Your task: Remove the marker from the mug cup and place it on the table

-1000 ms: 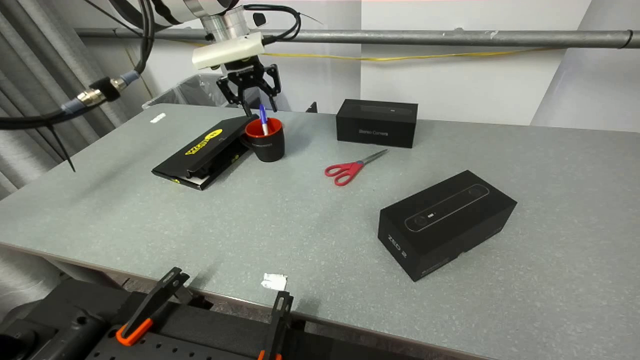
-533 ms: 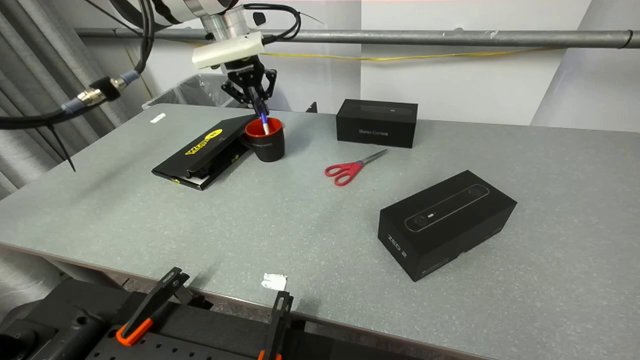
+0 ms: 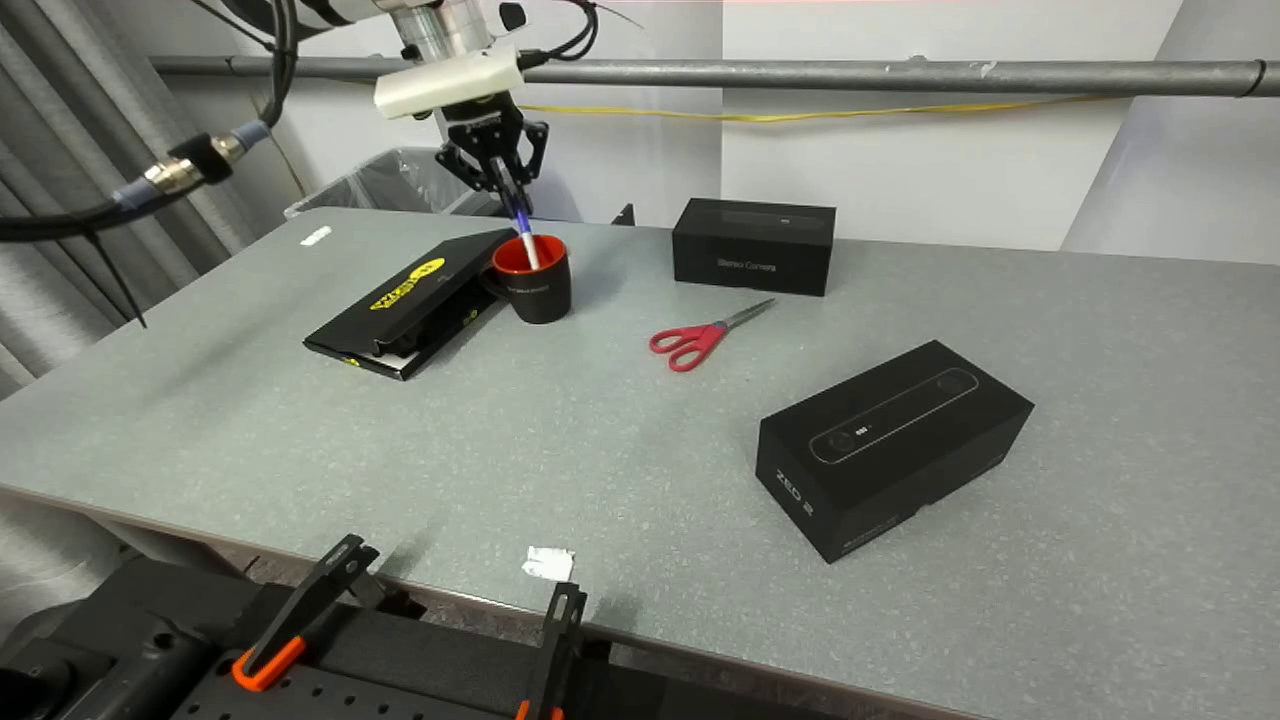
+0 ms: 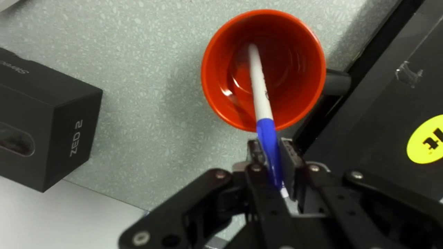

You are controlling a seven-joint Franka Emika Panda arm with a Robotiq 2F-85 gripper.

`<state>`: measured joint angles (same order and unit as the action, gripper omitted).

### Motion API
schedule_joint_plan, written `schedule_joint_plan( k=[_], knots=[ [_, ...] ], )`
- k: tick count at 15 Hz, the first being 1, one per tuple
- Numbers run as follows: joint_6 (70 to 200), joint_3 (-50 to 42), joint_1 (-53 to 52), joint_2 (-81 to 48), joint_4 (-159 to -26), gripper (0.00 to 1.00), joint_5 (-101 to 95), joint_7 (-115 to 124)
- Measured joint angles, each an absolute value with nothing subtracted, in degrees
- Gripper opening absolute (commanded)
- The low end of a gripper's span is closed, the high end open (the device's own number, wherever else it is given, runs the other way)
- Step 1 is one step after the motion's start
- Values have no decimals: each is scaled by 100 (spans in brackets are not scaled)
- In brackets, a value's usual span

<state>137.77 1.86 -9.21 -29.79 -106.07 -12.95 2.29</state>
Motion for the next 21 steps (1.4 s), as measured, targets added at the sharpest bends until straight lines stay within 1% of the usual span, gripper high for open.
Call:
schedule_joint_plan(
  k=[3,5,8,11,13,15,21],
  knots=[
    [13657,313,-918,-2383,-10941,4,-1189,130],
    [13294,400,-918,-1897,-11236,4,-1156,12],
    [12264,504,-903,-1211,-11700,4,-952,-438],
    [11229,496,-848,-828,-12059,4,-840,-672],
    [10986,427,-770,-871,-12211,4,-893,-596],
    [11075,305,-671,-1171,-12293,4,-1073,-454],
    [12029,-77,-432,-2776,-11935,4,-1226,-167]
  ],
)
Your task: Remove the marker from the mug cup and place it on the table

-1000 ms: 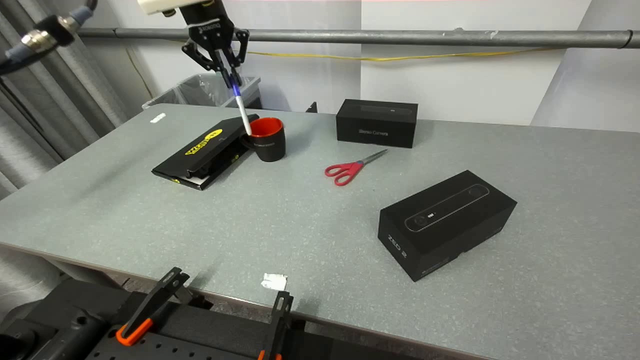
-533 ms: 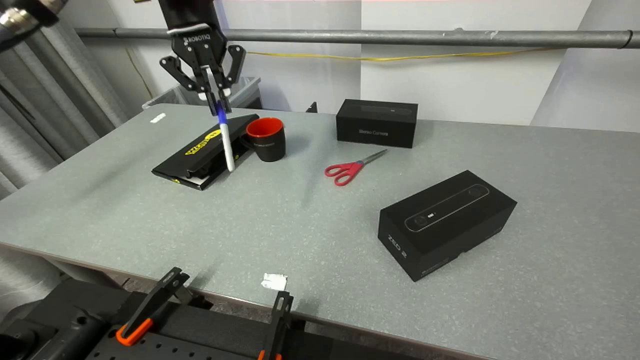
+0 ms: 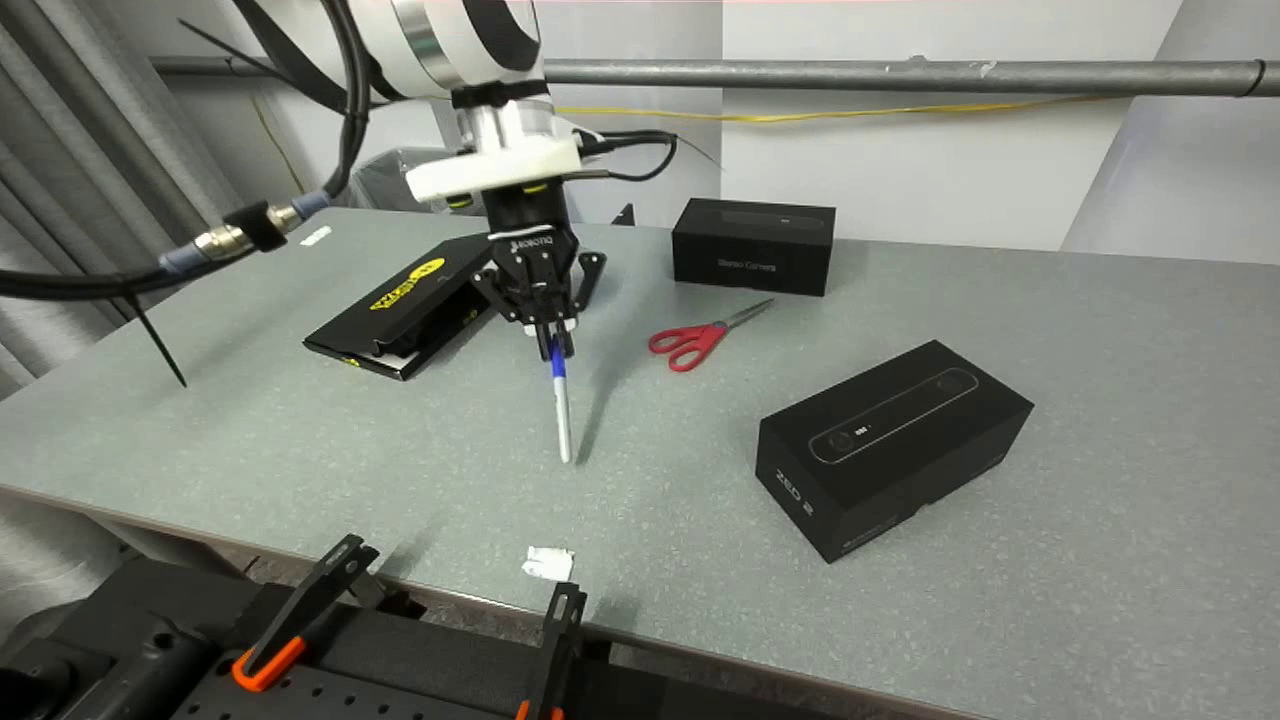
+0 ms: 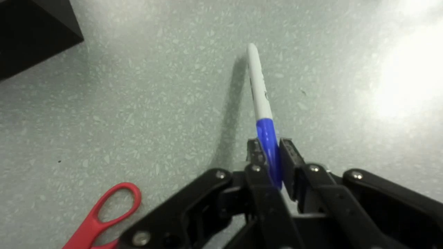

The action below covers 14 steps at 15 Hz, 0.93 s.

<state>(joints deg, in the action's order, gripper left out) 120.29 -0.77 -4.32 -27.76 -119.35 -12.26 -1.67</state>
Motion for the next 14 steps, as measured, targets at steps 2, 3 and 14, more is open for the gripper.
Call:
schedule_joint_plan(
  k=[2,3,14],
  knots=[
    [12179,-134,-427,-3201,-11655,35,-1226,-84],
    [12181,-141,-427,-3349,-11515,43,-1226,-54],
    [12181,-138,-429,-3627,-10917,100,-1225,19]
  ],
)
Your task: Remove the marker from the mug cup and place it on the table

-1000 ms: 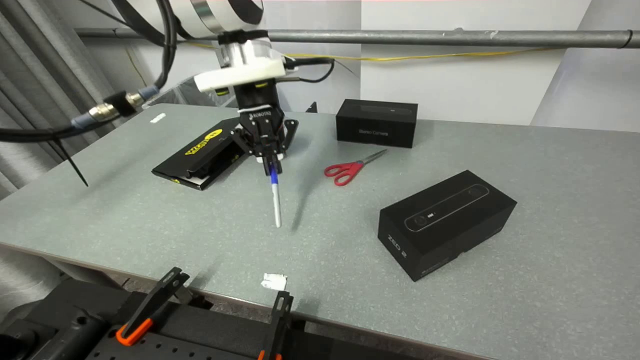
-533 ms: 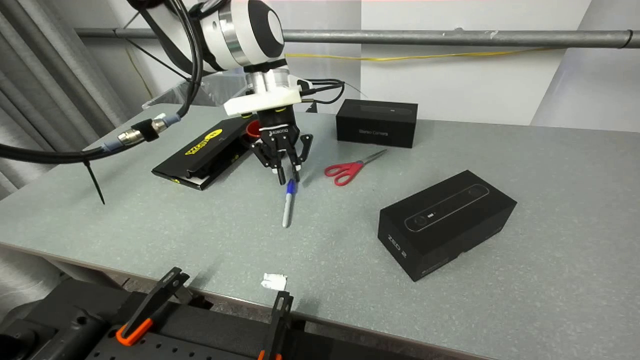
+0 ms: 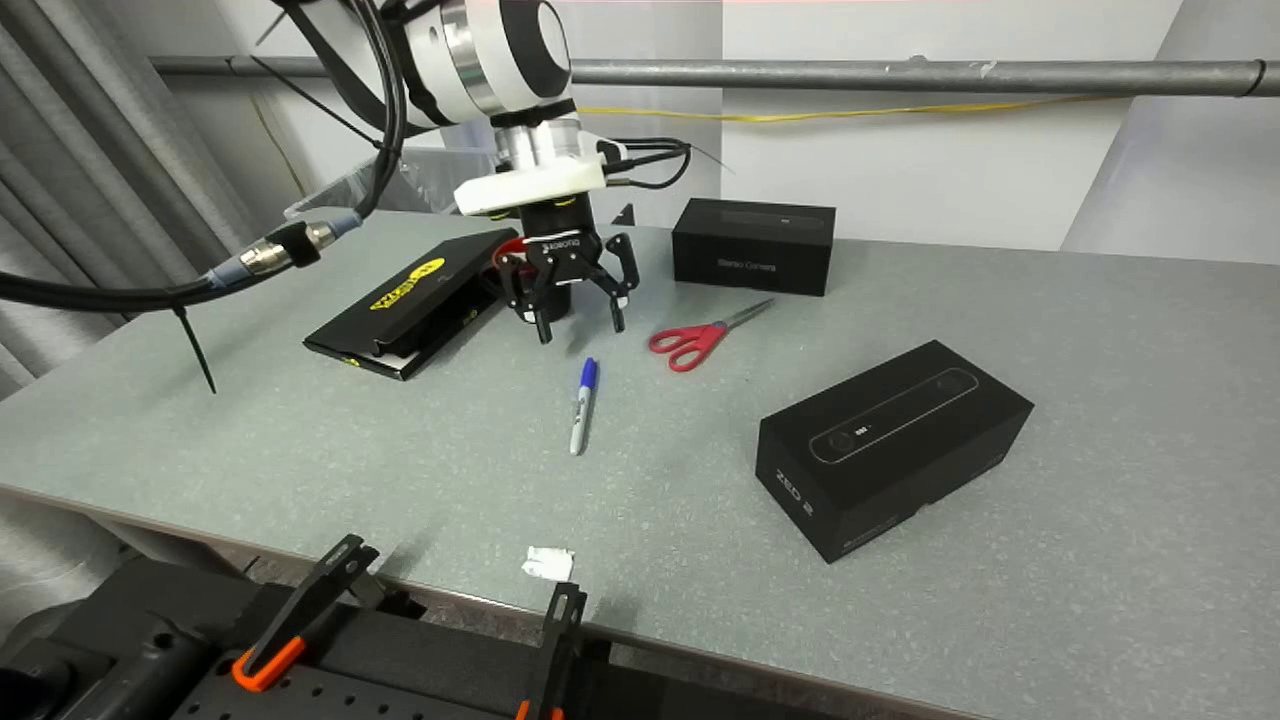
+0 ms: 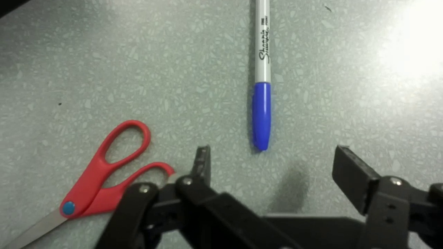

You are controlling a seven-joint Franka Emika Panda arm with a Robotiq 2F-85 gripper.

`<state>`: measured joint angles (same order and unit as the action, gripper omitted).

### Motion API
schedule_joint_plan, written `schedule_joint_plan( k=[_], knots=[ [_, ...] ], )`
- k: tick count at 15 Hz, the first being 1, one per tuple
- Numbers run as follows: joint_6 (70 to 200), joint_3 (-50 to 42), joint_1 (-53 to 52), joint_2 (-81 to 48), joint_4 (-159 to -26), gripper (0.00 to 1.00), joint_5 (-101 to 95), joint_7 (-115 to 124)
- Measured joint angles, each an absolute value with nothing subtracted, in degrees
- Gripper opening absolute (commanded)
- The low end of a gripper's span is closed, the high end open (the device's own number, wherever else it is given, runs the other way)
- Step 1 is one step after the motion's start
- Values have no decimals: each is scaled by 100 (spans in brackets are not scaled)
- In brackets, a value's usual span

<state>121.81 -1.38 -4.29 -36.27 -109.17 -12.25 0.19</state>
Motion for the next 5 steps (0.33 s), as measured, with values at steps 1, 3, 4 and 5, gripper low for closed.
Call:
schedule_joint_plan(
  k=[1,3,4,5],
  knots=[
    [12181,-138,-429,-3627,-10903,100,-1225,20],
    [12181,-138,-429,-3627,-10895,100,-1225,19],
    [12181,-138,-429,-3627,-10904,100,-1225,19],
    [12180,-137,-429,-3627,-10910,100,-1225,19]
  ],
)
